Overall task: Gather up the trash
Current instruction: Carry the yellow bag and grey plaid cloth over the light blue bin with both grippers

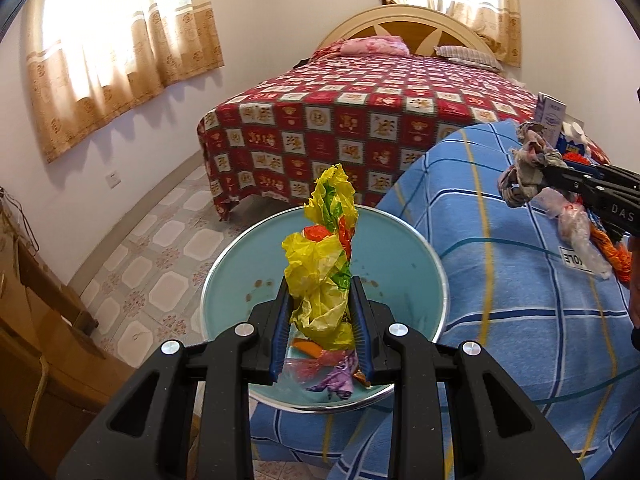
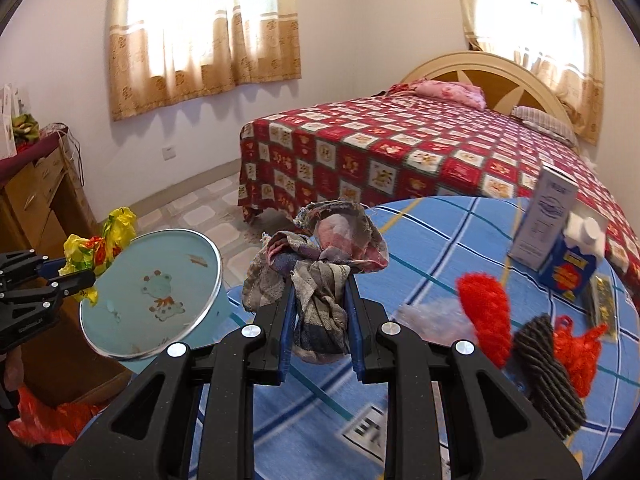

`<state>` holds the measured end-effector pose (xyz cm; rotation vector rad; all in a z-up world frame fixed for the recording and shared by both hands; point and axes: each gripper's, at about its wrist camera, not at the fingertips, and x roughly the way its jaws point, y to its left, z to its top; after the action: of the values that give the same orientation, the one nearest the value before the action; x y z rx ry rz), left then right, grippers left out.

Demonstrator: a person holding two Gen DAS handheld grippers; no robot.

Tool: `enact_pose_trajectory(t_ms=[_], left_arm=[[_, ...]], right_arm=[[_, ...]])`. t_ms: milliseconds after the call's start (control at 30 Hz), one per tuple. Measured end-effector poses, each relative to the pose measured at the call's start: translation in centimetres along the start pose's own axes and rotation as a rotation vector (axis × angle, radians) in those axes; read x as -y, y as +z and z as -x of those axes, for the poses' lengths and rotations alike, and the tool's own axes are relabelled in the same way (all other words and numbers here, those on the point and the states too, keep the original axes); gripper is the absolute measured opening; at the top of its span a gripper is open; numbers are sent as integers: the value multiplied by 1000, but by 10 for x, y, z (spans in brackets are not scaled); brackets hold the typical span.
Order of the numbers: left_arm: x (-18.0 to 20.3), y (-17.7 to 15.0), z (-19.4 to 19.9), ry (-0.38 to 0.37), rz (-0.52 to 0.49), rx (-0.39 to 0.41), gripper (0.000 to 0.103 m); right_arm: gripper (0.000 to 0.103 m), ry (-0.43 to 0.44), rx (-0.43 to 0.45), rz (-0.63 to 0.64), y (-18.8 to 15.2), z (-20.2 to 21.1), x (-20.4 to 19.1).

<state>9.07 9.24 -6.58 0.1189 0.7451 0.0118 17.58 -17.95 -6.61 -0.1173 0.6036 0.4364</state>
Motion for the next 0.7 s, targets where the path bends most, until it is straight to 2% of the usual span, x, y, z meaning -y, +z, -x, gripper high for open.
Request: enact_pose_trajectory(t_ms=[700], left_arm=[[-37, -7, 2, 93, 55, -20, 29]], right_arm=[[24, 63, -33, 86, 9, -40, -42]])
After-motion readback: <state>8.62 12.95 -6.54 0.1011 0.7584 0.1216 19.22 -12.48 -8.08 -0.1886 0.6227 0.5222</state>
